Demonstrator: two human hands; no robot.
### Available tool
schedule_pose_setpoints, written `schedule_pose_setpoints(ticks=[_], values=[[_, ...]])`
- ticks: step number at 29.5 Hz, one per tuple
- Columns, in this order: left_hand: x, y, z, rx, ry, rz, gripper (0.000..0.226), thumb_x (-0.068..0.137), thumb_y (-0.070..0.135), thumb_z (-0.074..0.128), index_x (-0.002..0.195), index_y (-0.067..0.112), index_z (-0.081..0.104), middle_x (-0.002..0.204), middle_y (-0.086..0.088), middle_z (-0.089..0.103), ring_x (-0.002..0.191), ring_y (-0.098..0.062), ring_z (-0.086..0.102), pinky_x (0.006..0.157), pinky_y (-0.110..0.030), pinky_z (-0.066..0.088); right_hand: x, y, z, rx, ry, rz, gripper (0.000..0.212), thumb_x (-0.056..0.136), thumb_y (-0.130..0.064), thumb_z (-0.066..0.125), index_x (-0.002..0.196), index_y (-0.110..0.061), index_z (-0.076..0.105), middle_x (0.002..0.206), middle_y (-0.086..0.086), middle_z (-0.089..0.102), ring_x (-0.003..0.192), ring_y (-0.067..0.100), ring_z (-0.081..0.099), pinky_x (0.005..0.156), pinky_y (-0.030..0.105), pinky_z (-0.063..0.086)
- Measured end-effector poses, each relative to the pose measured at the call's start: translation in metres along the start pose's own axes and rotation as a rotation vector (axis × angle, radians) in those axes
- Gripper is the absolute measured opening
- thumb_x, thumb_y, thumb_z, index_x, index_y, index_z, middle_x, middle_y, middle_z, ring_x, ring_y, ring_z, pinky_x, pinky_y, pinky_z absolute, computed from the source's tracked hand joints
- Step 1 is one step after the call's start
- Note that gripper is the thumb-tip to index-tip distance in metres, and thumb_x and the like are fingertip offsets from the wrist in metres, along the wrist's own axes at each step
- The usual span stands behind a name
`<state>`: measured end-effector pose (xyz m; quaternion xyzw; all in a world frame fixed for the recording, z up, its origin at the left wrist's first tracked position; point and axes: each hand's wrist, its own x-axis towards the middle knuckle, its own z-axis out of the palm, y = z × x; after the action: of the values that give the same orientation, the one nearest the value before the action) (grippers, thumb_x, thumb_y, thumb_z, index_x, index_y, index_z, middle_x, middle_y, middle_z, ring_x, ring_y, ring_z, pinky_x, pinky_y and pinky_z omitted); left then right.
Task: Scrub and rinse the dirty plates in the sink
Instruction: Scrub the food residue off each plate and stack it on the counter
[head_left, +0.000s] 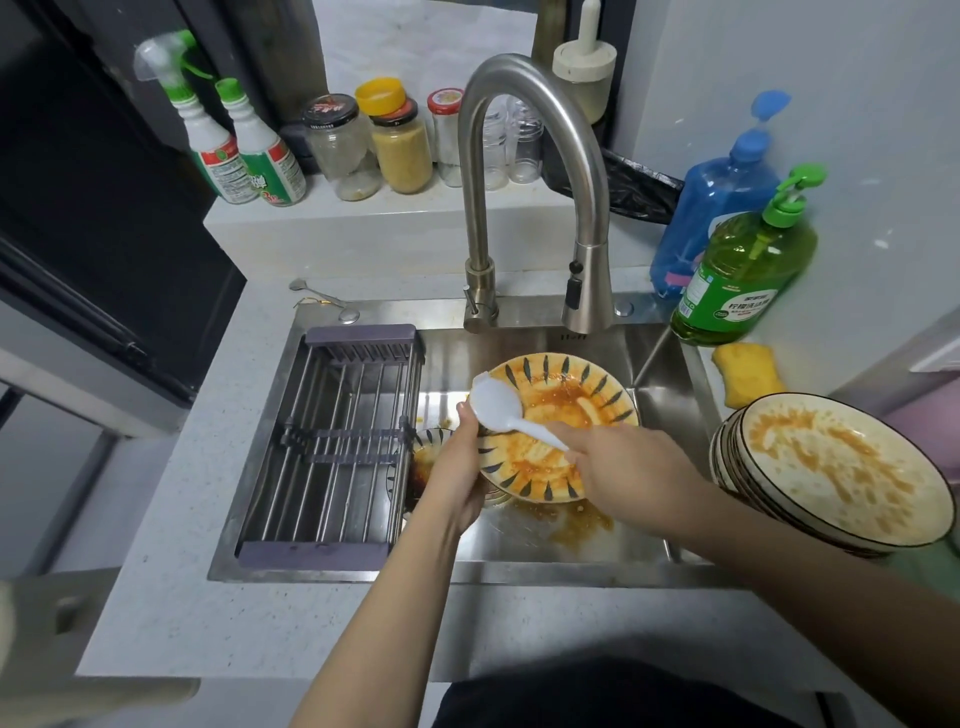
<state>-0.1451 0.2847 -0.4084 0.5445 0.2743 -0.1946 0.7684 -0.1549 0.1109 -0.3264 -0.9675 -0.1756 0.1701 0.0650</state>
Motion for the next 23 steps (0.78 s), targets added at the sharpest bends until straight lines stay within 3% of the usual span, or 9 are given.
schedule_pose_setpoints(ticks=[3,6,9,13,17,20,23], values=[[-0.001,0.004,0.002,-0.190,0.078,-0.024,0.056,0.098,0.054,0.034,0.125,0.009,0.054,0.106,-0.012,0.066,0.087,-0.022,0.064,0.069,-0.034,0.056,-0.007,-0.001,-0.016,0.131,-0.217,-0.066,0.041,0.101,-0.030,0.036,0.138,-0.047,0.041,0.077,-0.010,0.054,0.062,0.007,0.048,0.050,0.022,0.034],[0.002,0.003,-0.002,-0.057,0.145,0.019,0.051,0.102,0.049,0.029,0.130,0.014,0.051,0.110,-0.010,0.064,0.090,-0.022,0.063,0.056,-0.032,0.056,-0.007,0.027,-0.049,-0.223,-0.305,0.020,0.039,0.097,-0.026,0.040,0.125,-0.050,0.053,0.085,-0.009,0.057,0.075,0.012,0.055,0.059,0.026,0.039],[0.002,0.002,-0.001,0.056,0.142,0.080,0.049,0.102,0.049,0.027,0.128,0.017,0.054,0.113,-0.010,0.065,0.100,-0.024,0.063,0.069,-0.036,0.057,0.001,0.031,-0.049,-0.382,-0.176,0.148,0.040,0.091,-0.016,0.042,0.121,-0.040,0.055,0.078,-0.007,0.049,0.079,0.017,0.053,0.065,0.028,0.040],[-0.001,0.006,0.005,0.132,0.155,0.119,0.038,0.103,0.047,0.026,0.103,0.023,0.055,0.103,-0.005,0.061,0.097,-0.022,0.059,0.077,-0.036,0.054,0.002,0.012,-0.023,-0.156,-0.144,-0.034,0.042,0.100,-0.025,0.038,0.137,-0.046,0.040,0.075,-0.008,0.048,0.067,0.011,0.052,0.057,0.025,0.039],[-0.001,0.012,-0.005,0.086,0.191,0.119,0.047,0.103,0.047,0.026,0.123,0.016,0.055,0.110,-0.006,0.066,0.094,-0.018,0.063,0.078,-0.035,0.054,-0.004,0.030,-0.035,-0.219,-0.256,0.012,0.041,0.100,-0.028,0.039,0.132,-0.053,0.044,0.088,-0.010,0.059,0.076,0.011,0.056,0.061,0.024,0.041],[-0.004,0.011,-0.003,0.110,0.157,0.090,0.047,0.102,0.047,0.028,0.128,0.017,0.054,0.116,-0.010,0.066,0.103,-0.025,0.065,0.085,-0.043,0.056,0.006,0.030,-0.032,-0.284,-0.150,0.099,0.043,0.099,-0.022,0.038,0.135,-0.045,0.043,0.092,-0.004,0.060,0.084,0.019,0.058,0.066,0.030,0.044],[-0.006,0.010,0.003,0.122,0.142,0.061,0.048,0.100,0.052,0.031,0.128,0.018,0.052,0.123,-0.012,0.061,0.109,-0.028,0.062,0.090,-0.045,0.054,0.007,0.016,-0.024,-0.134,-0.117,-0.002,0.042,0.102,-0.032,0.036,0.141,-0.049,0.033,0.086,-0.006,0.058,0.078,0.014,0.056,0.062,0.028,0.042]])
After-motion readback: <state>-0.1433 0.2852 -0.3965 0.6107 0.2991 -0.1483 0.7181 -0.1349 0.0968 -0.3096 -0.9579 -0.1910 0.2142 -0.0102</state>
